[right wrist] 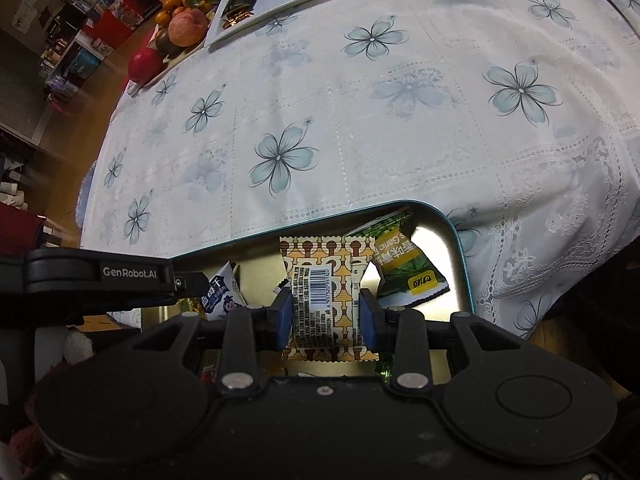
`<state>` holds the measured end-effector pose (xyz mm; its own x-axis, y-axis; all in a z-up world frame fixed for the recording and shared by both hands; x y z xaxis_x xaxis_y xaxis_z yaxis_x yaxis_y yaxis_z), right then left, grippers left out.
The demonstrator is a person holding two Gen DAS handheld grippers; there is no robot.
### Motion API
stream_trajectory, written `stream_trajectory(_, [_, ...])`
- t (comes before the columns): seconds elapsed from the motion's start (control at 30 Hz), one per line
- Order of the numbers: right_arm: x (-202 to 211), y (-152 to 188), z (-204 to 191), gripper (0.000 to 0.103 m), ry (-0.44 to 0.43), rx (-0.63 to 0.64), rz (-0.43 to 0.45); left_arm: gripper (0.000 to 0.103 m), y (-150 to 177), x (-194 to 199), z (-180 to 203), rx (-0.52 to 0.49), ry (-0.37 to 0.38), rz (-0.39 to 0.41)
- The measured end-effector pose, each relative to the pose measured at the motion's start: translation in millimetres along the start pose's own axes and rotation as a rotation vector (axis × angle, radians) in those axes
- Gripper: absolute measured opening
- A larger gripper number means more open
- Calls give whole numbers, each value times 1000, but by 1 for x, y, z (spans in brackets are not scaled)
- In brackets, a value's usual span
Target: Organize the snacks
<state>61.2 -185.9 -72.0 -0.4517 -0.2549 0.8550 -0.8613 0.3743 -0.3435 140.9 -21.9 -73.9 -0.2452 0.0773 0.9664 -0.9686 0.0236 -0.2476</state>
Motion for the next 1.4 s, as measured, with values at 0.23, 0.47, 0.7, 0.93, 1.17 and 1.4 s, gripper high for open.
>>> stream_trajectory(0.23, [10, 4, -5, 41, -8, 22, 26, 43, 11, 10, -6, 9, -7, 26])
stream_trajectory(0.47, [28, 19, -2, 41, 17, 47, 66, 43, 27, 30, -11, -11, -50, 107])
stream_trajectory(0.7, [49, 47, 3, 41, 48, 108, 136, 44, 52, 46, -13, -36, -53, 178])
stream_trajectory(0.93, [61, 80, 16, 41, 54, 99, 199, 44, 83, 55, -13, -43, -49, 257])
stream_trajectory(1.17, [74, 108, 32, 42, 80, 103, 290, 44, 112, 58, -14, -52, -55, 337])
stream_trajectory(1.4, [89, 120, 25, 48, 86, 139, 365, 45, 135, 58, -20, -60, -53, 410])
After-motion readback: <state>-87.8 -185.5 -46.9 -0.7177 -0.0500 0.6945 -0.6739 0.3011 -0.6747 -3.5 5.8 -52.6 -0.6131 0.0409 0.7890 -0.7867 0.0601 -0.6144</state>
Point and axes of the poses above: each gripper's, at about its wrist camera, not at the fingertips, and x roughly against the way its jaws point, z to its right, y to its underside, the point moved 7 cm from there along -x, roughly the way its jaws point, and after that the axes turned 6 degrees about z, right-handed, at the moved point
